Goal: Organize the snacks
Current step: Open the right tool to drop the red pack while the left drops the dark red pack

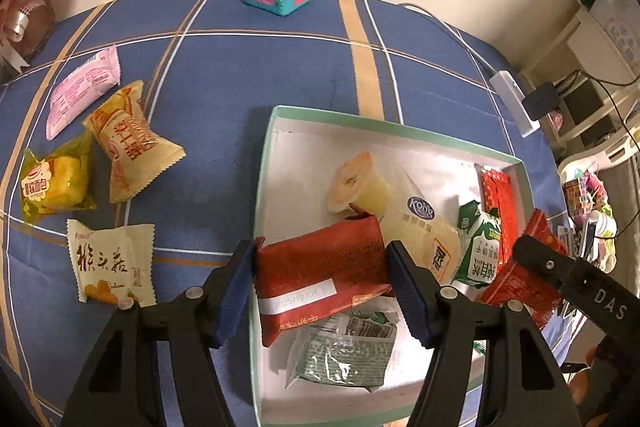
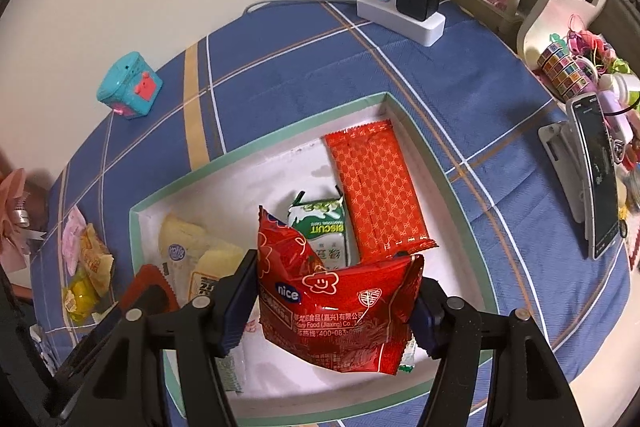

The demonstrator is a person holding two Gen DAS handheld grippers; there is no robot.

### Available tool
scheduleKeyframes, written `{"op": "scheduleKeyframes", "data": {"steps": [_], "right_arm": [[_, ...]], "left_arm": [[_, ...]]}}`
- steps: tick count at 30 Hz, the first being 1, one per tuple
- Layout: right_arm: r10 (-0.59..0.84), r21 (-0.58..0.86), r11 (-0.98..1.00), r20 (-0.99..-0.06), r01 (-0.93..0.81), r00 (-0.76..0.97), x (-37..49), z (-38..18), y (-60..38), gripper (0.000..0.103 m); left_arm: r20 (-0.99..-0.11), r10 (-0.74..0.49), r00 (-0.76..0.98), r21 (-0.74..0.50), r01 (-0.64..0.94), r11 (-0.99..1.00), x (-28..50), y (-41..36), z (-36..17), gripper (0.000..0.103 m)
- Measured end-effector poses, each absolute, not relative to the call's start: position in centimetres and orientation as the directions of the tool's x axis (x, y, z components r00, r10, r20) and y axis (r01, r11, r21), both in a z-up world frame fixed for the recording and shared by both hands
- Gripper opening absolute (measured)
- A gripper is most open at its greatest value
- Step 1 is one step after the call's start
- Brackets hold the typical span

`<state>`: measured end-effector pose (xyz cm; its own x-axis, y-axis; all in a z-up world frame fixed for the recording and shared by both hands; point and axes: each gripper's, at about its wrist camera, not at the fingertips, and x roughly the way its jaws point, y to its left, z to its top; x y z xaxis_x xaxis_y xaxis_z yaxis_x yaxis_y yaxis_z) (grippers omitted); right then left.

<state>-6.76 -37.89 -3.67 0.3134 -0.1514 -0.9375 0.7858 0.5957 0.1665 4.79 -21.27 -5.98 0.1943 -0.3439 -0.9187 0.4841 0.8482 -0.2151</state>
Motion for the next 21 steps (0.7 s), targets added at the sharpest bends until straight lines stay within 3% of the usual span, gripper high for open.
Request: {"op": "scheduleKeyframes", "data": {"steps": [9, 13, 21], "right_arm": [[-0.142, 0.159, 0.609, -0.942, 0.777, 0.304, -6.6, -4.1, -37.4, 0.07], [-0.15, 0.163, 0.615, -0.936, 0.771, 0.318, -6.5, -3.8, -37.3, 0.084], [-0.169, 0.144, 0.638, -0.932, 0.756, 0.32, -6.2, -3.0, -36.6, 0.084]], "left_arm": [[-0.926, -0.335, 0.174, -0.208, 0.505, 0.838, 4.2, -22.3, -6.6, 0.067], [-0.92, -0.345, 0.186, -0.213, 0.5, 0.84, 4.5, -22.0, -5.8, 0.071], [-0.921, -0.299, 0.25, -0.147, 0.489, 0.86, 5.0, -21.1, -3.9, 0.078]]}}
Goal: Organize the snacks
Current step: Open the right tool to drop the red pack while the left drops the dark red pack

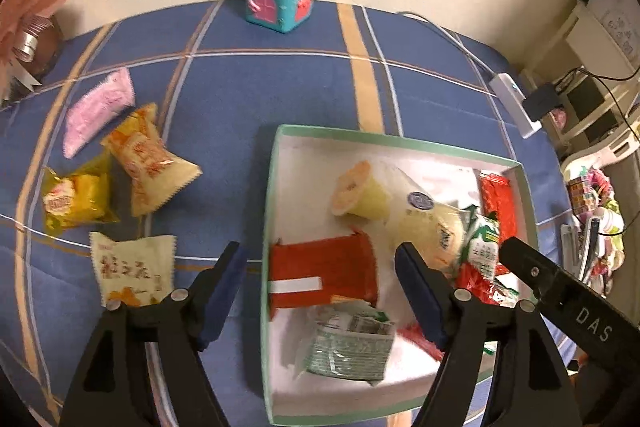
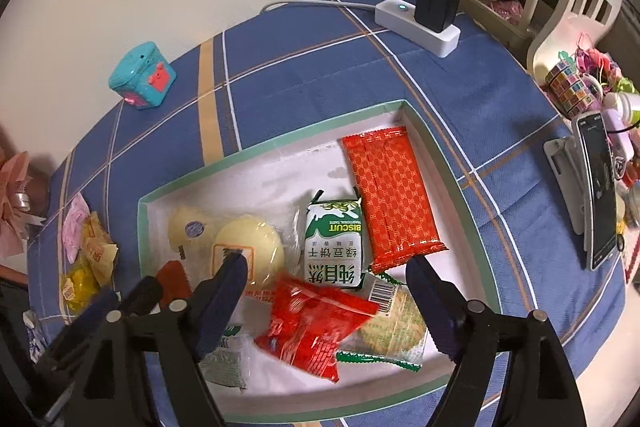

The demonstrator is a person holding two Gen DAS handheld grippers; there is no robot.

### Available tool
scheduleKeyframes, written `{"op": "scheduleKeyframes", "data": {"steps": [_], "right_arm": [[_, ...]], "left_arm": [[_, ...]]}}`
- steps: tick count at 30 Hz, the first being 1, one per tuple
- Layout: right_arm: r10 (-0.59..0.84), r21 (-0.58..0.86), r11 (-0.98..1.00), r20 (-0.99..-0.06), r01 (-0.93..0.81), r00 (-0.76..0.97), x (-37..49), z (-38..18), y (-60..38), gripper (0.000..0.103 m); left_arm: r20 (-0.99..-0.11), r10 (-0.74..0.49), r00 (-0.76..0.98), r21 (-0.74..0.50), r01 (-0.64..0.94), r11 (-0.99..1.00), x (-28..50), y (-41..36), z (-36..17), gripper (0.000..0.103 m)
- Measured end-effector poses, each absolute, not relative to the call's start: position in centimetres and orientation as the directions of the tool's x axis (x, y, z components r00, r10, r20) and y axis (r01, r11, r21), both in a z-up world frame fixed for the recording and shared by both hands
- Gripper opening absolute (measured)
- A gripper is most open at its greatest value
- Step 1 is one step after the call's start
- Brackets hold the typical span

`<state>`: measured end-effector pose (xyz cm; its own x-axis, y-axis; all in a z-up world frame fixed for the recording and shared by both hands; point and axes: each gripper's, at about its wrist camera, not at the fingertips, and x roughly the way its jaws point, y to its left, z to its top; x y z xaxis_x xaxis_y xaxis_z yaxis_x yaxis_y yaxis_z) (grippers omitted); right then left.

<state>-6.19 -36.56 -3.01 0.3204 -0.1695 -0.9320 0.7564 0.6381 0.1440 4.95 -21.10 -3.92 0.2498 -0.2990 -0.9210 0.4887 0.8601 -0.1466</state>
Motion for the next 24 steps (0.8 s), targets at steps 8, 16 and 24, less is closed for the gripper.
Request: {"op": "scheduleKeyframes", "data": {"steps": [8, 16, 24], "right_arm": [[-0.165, 0.13, 0.669, -0.934, 0.732, 0.317, -5.4, -3.2, -35.5, 0.087], [-0.195, 0.097, 0.695, -0.928, 0.713, 0.317, -4.7, -3.0, -34.7, 0.103], [-0.214, 0.082, 0.703, -0.923, 0.706, 0.32, -4.5, -2.3, -34.1, 0.103]], "left_arm": [[-0.924, -0.228, 0.307, -0.082, 0.423, 0.902, 6.4, -19.0, -3.9, 0.09], [-0.906, -0.184, 0.381, -0.026, 0.384, 0.923, 7.4, -17.5, -3.6, 0.102], [-0.9, -0.195, 0.389, -0.034, 0.383, 0.923, 7.4, -16.8, -2.6, 0.102]]}}
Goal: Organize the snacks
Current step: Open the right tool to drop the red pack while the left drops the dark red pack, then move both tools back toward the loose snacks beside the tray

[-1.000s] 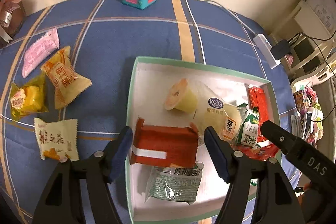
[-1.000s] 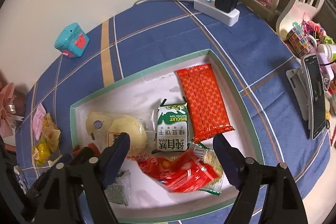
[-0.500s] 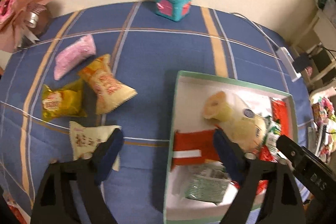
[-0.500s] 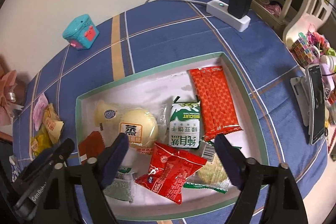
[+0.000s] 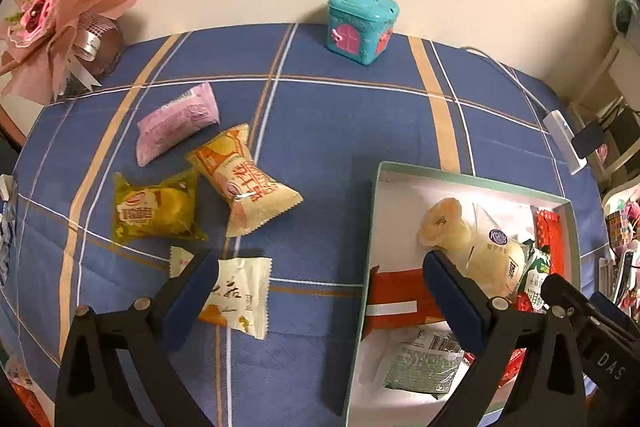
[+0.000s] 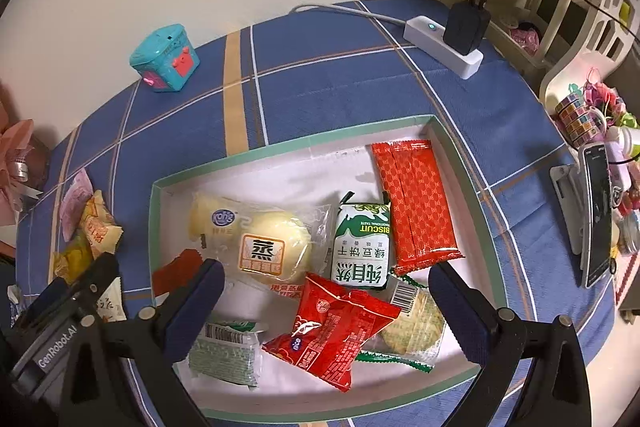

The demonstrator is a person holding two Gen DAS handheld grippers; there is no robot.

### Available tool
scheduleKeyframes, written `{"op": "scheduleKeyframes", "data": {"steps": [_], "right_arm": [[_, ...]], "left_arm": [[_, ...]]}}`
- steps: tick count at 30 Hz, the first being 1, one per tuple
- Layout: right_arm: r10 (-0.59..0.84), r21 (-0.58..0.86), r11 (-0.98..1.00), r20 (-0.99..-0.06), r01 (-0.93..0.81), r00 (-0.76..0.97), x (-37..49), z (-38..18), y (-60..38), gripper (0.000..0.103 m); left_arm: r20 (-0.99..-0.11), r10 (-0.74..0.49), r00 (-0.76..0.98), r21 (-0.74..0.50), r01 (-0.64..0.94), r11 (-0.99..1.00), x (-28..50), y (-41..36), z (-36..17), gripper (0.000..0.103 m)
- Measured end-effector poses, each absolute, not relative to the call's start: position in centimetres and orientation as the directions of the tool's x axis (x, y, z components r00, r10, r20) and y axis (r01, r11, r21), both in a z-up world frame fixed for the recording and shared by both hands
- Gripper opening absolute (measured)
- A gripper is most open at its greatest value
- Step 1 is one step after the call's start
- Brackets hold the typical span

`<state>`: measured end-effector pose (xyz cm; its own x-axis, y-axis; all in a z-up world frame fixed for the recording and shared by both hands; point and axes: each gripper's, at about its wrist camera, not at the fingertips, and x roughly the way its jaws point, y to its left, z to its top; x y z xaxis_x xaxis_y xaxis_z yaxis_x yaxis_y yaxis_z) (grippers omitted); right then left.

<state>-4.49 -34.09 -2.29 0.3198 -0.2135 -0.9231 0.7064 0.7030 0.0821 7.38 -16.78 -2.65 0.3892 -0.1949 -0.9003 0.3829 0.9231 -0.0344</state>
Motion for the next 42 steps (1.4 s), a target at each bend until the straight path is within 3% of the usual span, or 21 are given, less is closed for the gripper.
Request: {"op": "scheduleKeyframes", "data": {"steps": [12, 18, 27, 42], "right_arm": [[-0.223, 0.073, 0.743, -0.91, 0.666, 0.349, -3.5, -0.7, -31.4, 0.103], [-0.219, 0.061, 0.773, -0.908, 0.632, 0.356, -2.2, -0.5, -29.4, 0.103], [-0.192, 0.058, 0.827, -0.906, 0.559, 0.378, 0.3, -0.3, -25.1, 0.103], [-0.107, 0.079, 0.904, -0.91, 0.42, 0.401, 4.9, -2.1, -17.0, 0.103]], "left_arm": [[-0.859, -0.186, 0.477, -0.032, 0.314, 0.949, 7.6, -13.7, 0.7, 0.102], [-0.893, -0.039, 0.449, 0.07, 0.223, 0.972, 9.1, -9.8, 0.1, 0.102], [-0.914, 0.046, 0.403, 0.068, 0.041, 0.997, 11.5, -1.0, -0.7, 0.102], [-0.915, 0.045, 0.402, 0.052, 0.009, 0.999, 12.8, 3.1, -1.9, 0.102]]}}
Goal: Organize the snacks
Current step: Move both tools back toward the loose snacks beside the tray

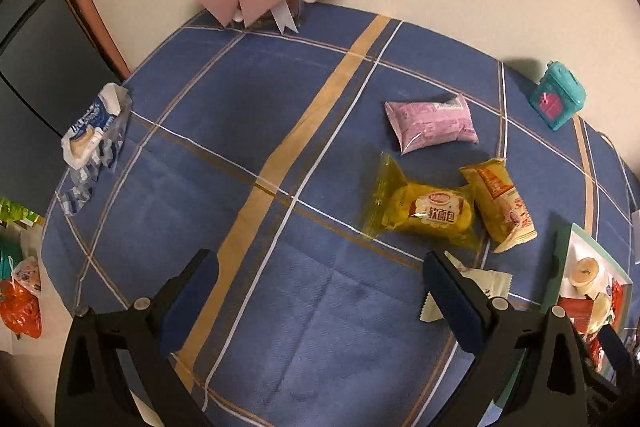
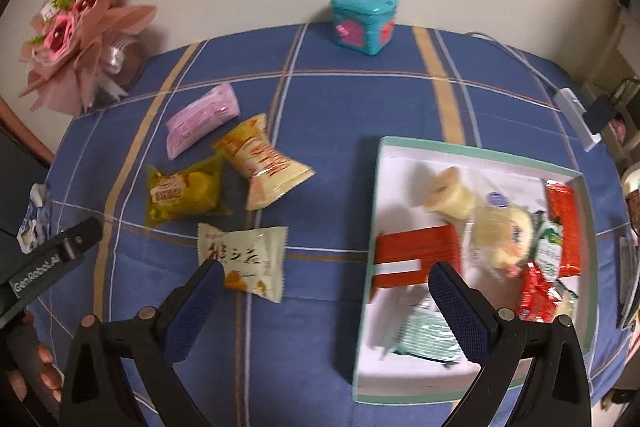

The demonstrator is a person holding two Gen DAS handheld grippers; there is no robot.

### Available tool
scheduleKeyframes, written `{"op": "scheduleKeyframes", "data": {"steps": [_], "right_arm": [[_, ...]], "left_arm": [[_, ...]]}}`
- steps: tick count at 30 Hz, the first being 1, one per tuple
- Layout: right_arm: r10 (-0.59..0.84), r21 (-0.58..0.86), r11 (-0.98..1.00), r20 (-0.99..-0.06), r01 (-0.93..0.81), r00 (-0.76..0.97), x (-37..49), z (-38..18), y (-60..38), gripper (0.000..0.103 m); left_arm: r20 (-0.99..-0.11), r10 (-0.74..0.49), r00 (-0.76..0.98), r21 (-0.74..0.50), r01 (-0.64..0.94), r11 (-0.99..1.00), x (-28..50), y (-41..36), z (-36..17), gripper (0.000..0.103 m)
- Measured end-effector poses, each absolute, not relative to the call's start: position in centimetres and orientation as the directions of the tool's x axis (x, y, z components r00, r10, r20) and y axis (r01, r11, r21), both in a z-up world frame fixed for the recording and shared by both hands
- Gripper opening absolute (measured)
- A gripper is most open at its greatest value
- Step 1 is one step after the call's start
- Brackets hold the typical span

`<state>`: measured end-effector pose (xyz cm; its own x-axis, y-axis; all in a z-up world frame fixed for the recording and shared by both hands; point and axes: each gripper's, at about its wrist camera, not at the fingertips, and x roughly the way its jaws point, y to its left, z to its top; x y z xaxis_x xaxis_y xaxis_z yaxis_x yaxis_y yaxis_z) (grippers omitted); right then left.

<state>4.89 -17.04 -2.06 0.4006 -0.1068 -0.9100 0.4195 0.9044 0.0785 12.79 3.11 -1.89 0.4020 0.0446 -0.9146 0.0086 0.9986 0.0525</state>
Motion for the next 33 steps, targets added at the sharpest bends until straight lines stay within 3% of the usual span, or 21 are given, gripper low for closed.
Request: {"op": "scheduleKeyframes", "data": {"steps": [19, 33], "right_arm": [[-0.013, 0.13, 0.912, -0.938, 0.389, 0.346, 9.3, -7.9, -14.1, 0.103], [-0.019, 0.086, 0.935, -0.956, 0.344, 0.292, 11.9, -10.8, -11.0, 0.103]], "left_arm": [[-0.923, -0.026, 0.385, -0.011, 0.042, 0.999, 15.8, 3.0, -5.3, 0.102], [-0.924, -0.033, 0.381, -0.02, 0.037, 0.999, 17.0, 3.1, -5.9, 0.102]]}}
